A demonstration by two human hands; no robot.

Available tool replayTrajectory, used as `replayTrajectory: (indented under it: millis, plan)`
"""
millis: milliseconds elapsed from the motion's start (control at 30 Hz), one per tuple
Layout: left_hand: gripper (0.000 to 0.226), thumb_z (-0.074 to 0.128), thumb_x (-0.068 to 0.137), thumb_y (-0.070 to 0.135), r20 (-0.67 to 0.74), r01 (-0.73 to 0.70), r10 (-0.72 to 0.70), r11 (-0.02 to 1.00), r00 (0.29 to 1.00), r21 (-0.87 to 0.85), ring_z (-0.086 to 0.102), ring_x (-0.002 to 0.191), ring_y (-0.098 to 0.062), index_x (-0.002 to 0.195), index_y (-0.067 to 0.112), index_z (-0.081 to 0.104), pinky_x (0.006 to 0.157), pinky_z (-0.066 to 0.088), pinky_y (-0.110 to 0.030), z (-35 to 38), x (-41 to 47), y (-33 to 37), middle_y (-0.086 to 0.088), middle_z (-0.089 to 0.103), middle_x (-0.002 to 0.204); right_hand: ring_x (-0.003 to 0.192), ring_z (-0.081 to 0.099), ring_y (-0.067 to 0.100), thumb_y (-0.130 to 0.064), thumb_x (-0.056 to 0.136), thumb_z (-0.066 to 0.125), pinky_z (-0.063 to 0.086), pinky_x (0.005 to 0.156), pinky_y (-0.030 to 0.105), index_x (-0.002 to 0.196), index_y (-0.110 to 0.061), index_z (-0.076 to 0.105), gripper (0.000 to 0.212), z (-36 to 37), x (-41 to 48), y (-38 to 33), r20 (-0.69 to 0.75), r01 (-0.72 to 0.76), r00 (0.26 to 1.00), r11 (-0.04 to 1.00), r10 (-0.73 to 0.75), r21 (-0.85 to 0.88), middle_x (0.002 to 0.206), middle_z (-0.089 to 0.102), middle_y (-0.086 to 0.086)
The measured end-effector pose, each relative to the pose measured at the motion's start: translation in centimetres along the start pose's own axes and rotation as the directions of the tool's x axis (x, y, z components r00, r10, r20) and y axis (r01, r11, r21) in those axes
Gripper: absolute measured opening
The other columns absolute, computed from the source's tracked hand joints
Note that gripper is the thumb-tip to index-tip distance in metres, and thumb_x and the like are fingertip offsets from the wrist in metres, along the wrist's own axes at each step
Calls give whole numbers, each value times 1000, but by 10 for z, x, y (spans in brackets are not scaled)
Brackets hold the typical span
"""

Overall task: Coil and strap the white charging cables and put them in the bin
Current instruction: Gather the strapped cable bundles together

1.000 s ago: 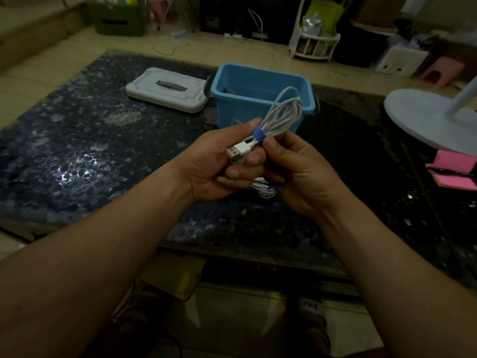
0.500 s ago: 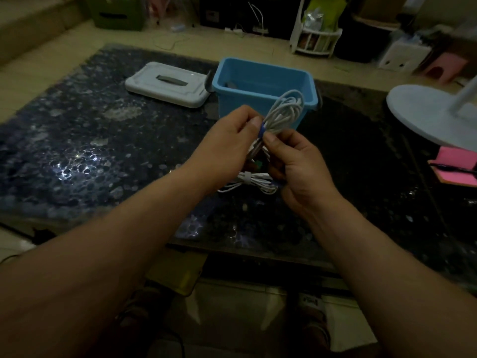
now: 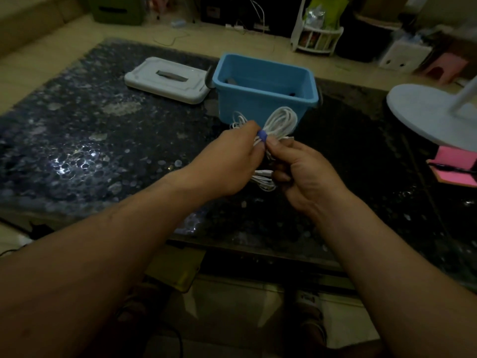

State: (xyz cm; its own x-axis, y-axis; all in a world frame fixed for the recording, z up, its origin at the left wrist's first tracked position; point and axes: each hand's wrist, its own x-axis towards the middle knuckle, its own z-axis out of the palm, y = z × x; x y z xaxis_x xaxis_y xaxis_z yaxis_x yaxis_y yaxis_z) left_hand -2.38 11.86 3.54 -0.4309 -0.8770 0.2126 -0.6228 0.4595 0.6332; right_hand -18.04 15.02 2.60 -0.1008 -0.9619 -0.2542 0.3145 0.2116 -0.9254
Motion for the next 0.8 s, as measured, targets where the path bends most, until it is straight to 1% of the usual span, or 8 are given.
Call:
replayTrajectory:
  millis: [100, 167, 300, 433, 533, 600, 667, 800]
  plan:
    - [28, 44, 109, 28, -6, 63, -64, 996, 998, -64, 60, 77, -26, 94, 7, 54, 67, 44, -40, -7, 5, -2, -7, 64, 87, 45, 47, 0, -5, 99, 67, 33, 42, 17, 94, -10, 71, 8, 0, -1, -3, -39, 107, 993, 986, -113, -130, 71, 68, -2]
    - [30, 44, 109, 30, 38, 119, -113, 960, 993, -253, 56, 65, -24, 92, 8, 55, 61, 46, -41, -7, 5, 0, -6, 61, 79, 56, 62, 1, -6, 99, 68, 45, 50, 18, 95, -11, 72, 8, 4, -2, -2, -60, 188, 978, 967, -201, -173, 76, 73, -3]
    - [28, 40, 112, 30, 133, 231, -190, 746, 973, -624, 47, 49, -19, 98, 8, 51, 48, 46, -35, -1, -3, 10, -5, 50, 67, 80, 73, 11, -13, 99, 71, 58, 73, 27, 93, -15, 72, 7, 15, -2, 7, -138, 315, 921, 904, -365, -288, 87, 77, -1]
    - [29, 41, 112, 29, 174, 239, -164, 705, 971, -668, 46, 51, -22, 106, 2, 52, 48, 47, -35, -1, -6, 13, -10, 47, 69, 88, 76, 20, -20, 98, 74, 63, 82, 38, 97, -14, 73, 6, 16, -1, 11, -156, 338, 899, 876, -408, -343, 92, 78, 5]
    - [31, 44, 111, 30, 143, 214, -159, 726, 977, -653, 47, 54, -25, 105, 2, 55, 48, 48, -34, -5, -6, 14, -15, 49, 75, 88, 76, 17, -19, 98, 75, 62, 80, 32, 98, -12, 72, 8, 16, -4, 7, -138, 369, 890, 864, -434, -343, 92, 78, 5]
    - [29, 44, 112, 31, 121, 198, -158, 704, 980, -682, 46, 53, -24, 98, 8, 54, 47, 47, -33, -7, -5, 15, -14, 48, 72, 85, 74, 10, -19, 99, 74, 58, 76, 23, 99, -12, 70, 8, 14, -6, 3, -117, 388, 886, 856, -449, -343, 92, 77, 3]
    - [31, 44, 112, 33, 133, 212, -169, 651, 977, -729, 46, 49, -22, 95, 9, 54, 47, 47, -32, -8, -5, 15, -11, 49, 67, 78, 72, 9, -26, 98, 74, 55, 71, 23, 98, -14, 68, 14, 12, -6, 1, -110, 354, 905, 872, -410, -339, 89, 75, 1]
    - [40, 42, 111, 41, 281, 320, -155, 489, 947, -812, 46, 45, -23, 90, 10, 57, 49, 48, -31, -14, -6, 20, -10, 51, 61, 46, 41, 8, -33, 100, 70, 35, 45, 23, 81, -15, 62, 28, 9, -7, -5, -39, 238, 967, 948, -252, -212, 57, 54, -3]
